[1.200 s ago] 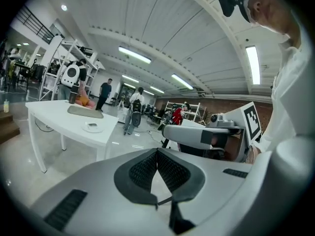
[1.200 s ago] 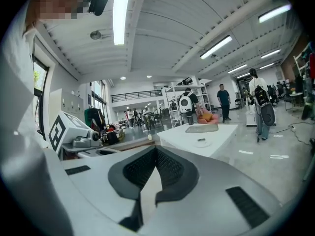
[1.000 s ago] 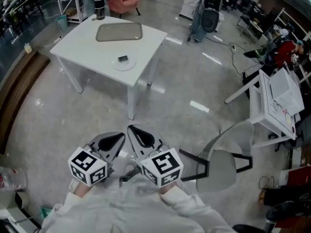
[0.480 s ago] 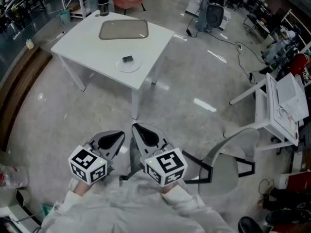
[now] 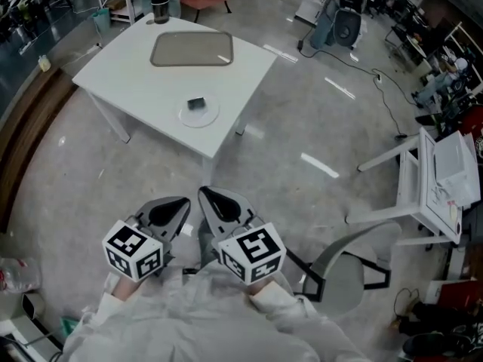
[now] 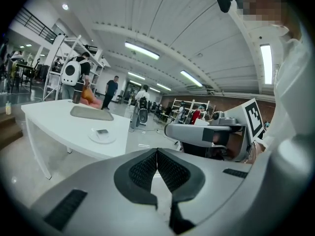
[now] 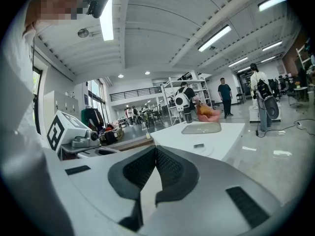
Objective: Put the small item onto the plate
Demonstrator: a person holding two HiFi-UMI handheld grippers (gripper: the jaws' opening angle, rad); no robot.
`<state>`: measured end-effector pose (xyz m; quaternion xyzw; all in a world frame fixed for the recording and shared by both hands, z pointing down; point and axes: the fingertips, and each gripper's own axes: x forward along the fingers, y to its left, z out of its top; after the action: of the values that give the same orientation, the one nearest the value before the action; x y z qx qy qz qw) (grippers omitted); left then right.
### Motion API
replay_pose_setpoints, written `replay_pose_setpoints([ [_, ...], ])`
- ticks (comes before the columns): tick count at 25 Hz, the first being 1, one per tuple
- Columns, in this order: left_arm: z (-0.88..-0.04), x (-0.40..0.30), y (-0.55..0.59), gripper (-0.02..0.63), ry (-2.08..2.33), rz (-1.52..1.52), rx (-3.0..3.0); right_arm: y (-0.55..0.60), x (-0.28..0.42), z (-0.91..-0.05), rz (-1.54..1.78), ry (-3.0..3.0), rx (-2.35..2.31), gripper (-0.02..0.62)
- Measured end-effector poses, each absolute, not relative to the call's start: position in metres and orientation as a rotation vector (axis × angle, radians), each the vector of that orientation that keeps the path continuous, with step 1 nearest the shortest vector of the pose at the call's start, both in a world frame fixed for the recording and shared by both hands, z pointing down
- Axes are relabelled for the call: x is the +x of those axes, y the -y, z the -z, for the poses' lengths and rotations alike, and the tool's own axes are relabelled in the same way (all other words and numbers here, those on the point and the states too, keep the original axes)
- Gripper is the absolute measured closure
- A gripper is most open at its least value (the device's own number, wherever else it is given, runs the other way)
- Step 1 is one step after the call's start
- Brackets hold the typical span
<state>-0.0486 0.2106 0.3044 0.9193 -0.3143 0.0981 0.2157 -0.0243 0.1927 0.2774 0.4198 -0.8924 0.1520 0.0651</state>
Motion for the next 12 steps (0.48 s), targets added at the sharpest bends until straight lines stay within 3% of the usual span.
replay_pose_setpoints([
  [12,-0.296,-0.032,-0.092,0.597,0.961,-0.214,2.501,-0.069,-0.007,-0.267,-0.429,2.716,1.169,0.580],
])
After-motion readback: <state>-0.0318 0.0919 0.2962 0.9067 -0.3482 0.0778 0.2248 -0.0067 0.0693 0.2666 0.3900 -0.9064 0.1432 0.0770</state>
